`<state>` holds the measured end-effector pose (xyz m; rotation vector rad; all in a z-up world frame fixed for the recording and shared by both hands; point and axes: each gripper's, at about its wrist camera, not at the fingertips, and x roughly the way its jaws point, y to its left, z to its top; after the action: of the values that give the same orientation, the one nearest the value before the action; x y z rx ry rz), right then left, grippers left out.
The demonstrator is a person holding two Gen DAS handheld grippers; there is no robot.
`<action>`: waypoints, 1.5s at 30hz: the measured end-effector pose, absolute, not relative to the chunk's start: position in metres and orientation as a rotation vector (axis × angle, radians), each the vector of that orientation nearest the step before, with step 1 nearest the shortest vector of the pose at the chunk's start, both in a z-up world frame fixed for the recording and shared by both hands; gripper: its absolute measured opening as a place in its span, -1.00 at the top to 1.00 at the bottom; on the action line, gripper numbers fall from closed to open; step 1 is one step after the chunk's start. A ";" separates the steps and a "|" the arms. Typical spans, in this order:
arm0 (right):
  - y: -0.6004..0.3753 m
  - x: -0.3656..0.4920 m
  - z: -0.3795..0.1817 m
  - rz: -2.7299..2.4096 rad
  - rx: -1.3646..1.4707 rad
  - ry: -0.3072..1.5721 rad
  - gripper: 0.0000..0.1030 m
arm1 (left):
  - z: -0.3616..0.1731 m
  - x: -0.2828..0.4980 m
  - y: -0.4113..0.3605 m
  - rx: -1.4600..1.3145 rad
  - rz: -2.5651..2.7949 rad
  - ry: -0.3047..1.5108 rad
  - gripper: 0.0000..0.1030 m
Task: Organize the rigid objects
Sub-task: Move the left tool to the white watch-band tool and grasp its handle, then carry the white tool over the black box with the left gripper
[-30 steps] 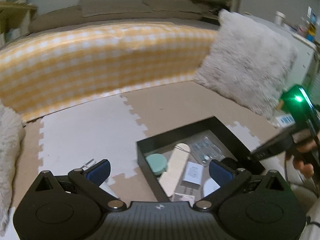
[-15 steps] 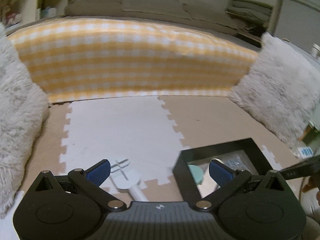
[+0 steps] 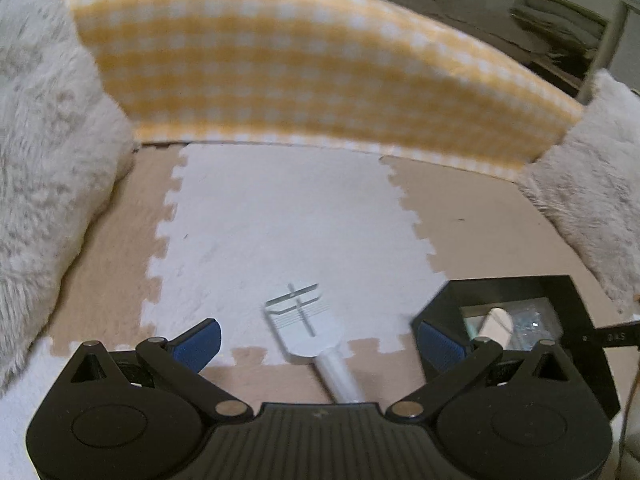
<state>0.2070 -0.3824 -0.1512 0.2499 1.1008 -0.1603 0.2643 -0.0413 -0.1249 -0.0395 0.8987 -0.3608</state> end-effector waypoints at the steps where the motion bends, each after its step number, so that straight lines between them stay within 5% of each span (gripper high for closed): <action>1: -0.383 0.208 -0.152 -0.159 0.249 1.103 0.89 | -0.129 0.267 -0.040 -0.049 -0.353 0.909 -1.00; 12: -0.384 0.211 -0.154 -0.154 0.248 1.102 0.88 | -0.172 0.283 -0.042 -0.205 -0.287 1.049 -0.96; 16: -0.384 0.211 -0.154 -0.155 0.245 1.105 0.88 | -0.175 0.282 -0.054 -0.157 -0.270 1.047 -0.73; 20: -0.383 0.212 -0.154 -0.156 0.244 1.105 0.88 | -0.175 0.283 -0.064 -0.034 -0.246 1.023 -0.21; 29: -0.380 0.211 -0.154 -0.157 0.228 1.102 0.88 | -0.168 0.279 -0.059 0.112 -0.291 1.073 0.38; 45: -0.379 0.211 -0.154 -0.159 0.220 1.102 0.88 | -0.173 0.282 -0.070 0.139 -0.381 0.988 0.60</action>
<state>0.2112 -0.3789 -0.1537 0.2203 1.1025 -0.1594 0.2821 -0.0701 -0.1734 0.1389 0.9880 -0.3807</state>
